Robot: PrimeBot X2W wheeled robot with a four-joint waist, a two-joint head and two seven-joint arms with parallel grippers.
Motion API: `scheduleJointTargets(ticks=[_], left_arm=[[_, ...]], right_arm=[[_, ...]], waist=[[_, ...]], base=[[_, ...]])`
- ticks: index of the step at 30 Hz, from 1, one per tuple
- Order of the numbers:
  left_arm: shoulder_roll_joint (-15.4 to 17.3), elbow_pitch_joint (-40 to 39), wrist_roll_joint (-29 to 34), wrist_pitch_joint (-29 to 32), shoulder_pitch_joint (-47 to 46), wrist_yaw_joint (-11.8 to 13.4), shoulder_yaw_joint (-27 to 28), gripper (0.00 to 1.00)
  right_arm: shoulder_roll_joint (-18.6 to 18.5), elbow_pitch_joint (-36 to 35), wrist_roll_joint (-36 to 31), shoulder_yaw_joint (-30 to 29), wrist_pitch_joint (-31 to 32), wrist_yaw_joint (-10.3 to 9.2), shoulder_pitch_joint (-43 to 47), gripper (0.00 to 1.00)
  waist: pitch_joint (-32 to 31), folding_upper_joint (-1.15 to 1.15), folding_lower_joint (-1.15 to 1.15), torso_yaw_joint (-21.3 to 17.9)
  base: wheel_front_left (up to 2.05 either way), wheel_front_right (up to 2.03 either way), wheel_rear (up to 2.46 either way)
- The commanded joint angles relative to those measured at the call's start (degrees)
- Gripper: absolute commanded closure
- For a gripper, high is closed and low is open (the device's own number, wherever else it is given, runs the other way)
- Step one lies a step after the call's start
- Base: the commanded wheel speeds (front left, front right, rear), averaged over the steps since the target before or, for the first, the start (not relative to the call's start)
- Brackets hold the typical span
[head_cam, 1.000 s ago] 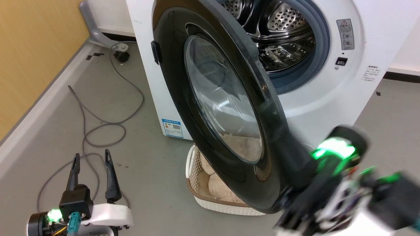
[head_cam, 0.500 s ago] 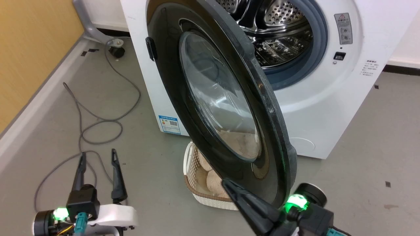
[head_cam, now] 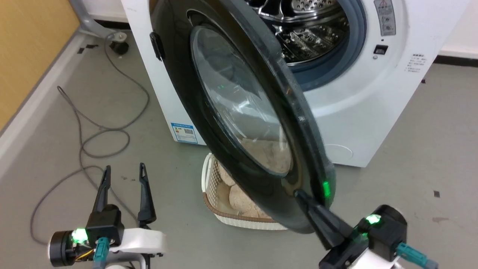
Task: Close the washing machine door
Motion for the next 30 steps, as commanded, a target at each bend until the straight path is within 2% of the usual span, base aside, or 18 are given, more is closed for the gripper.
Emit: scheduleJointTargets(ticks=[1,6,11,20,30], left_arm=[[-0.1,-0.21,0.62,-0.25,-1.03,-0.31,-0.09,0.0],[-0.53,-0.85,0.78,-0.25,-2.47,-0.53,-1.05,0.0],[-0.84,-1.71,0.81,-0.25,-4.51,-0.82,-1.68,0.0],[-1.25,-2.78,0.94,-0.25,-7.32,-0.89,-2.8,0.0],[-1.69,-4.99,0.84,-0.25,-11.87,-0.48,-4.53,0.0]], right_arm=[[0.23,0.36,-0.4,-0.8,-0.26,-0.01,0.06,1.0],[-0.35,1.5,-1.4,-5.39,-0.26,-0.01,-1.74,1.0],[-1.23,4.15,-2.64,-11.22,-0.26,-0.01,-7.33,1.0],[-2.87,9.2,-4.05,-17.49,-0.26,-0.01,-15.74,1.0],[-7.09,18.61,-5.0,-19.21,-0.26,-0.01,-29.27,1.0]], waist=[[0.38,0.0,0.0,-0.04],[2.4,0.0,0.0,0.0],[5.88,0.0,0.0,-0.05],[10.53,0.0,0.0,0.82],[17.18,0.0,0.0,1.56]], base=[[0.0,0.0,0.0],[0.0,0.0,0.0],[0.0,0.0,0.0],[0.0,0.0,0.0],[0.0,0.0,0.0]])
